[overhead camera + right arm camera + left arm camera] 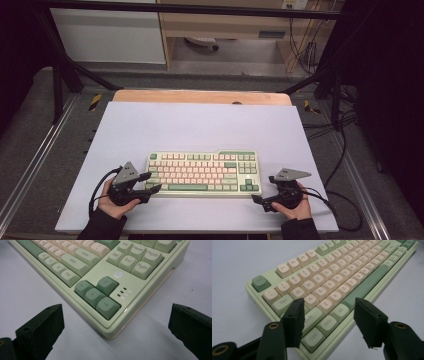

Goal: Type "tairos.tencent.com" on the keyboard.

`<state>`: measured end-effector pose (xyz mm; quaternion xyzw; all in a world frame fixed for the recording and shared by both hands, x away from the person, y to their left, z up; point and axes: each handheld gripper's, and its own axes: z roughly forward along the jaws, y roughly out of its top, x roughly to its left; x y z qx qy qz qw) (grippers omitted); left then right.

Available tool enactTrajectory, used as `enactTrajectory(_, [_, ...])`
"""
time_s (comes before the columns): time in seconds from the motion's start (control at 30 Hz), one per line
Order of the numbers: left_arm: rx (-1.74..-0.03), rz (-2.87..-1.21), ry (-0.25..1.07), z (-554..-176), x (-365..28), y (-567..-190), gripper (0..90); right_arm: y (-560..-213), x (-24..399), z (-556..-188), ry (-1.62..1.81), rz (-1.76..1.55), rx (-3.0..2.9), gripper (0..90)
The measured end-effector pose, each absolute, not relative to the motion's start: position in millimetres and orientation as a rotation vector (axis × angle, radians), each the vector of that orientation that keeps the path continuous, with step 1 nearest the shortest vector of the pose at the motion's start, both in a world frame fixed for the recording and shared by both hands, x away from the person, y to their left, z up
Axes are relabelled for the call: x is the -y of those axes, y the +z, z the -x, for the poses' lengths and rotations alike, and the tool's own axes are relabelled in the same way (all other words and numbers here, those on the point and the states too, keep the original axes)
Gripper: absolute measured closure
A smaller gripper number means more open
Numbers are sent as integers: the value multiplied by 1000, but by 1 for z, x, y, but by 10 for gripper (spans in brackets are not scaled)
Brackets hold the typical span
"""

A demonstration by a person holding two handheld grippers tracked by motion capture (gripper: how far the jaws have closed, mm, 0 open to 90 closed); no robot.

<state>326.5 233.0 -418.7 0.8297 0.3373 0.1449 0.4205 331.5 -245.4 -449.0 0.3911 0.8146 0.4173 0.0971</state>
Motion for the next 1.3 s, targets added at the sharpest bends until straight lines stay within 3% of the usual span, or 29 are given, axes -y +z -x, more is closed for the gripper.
enactTrajectory(0.6, [-853, -2090, 328, -337, -208, -414, 668, -449, 245, -332, 1233, -1156, -2415, 8])
enactTrajectory(1.3, [-836, -2082, 305, -356, -178, -410, 848, -449, 245, -332, 1234, -1154, -2417, 8])
